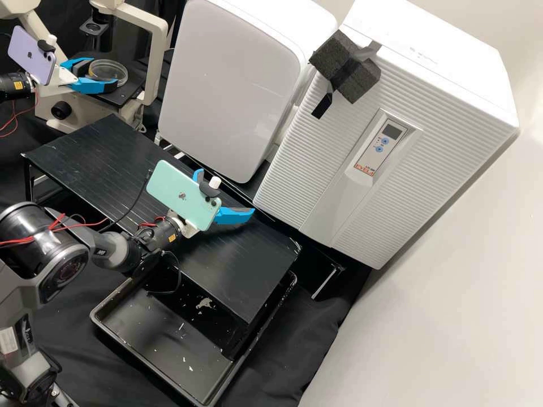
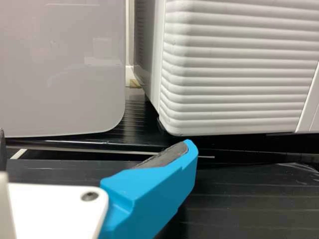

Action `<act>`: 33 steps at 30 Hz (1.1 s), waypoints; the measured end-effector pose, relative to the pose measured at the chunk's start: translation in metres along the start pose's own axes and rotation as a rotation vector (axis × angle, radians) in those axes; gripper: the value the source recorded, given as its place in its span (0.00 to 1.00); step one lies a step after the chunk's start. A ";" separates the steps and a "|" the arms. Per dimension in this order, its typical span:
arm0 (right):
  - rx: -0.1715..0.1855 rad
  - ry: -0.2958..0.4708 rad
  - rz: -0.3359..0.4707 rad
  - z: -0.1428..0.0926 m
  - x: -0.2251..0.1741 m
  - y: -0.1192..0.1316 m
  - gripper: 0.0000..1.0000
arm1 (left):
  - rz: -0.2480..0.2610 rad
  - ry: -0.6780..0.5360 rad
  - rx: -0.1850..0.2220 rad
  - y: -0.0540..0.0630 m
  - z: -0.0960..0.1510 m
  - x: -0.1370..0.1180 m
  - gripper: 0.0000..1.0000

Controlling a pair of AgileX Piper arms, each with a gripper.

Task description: Place the petri dish on the bench

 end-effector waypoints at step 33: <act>0.000 0.000 0.000 0.000 0.000 0.000 1.00 | -0.031 -0.083 -0.022 0.003 0.015 -0.042 0.00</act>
